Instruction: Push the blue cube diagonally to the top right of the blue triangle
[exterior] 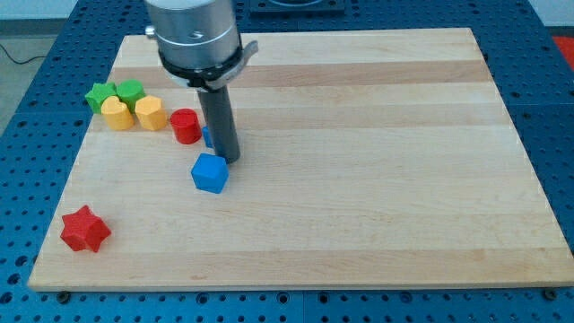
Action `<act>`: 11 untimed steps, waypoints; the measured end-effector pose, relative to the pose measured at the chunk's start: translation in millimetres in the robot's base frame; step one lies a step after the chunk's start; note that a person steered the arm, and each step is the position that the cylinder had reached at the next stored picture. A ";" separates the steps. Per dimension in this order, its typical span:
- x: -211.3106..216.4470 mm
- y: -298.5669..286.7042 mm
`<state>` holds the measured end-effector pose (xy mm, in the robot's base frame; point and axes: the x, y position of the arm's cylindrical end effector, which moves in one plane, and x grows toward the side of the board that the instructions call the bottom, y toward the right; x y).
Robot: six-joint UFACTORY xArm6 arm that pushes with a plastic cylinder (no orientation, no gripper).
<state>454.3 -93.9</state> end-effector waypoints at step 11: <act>-129.1 53.0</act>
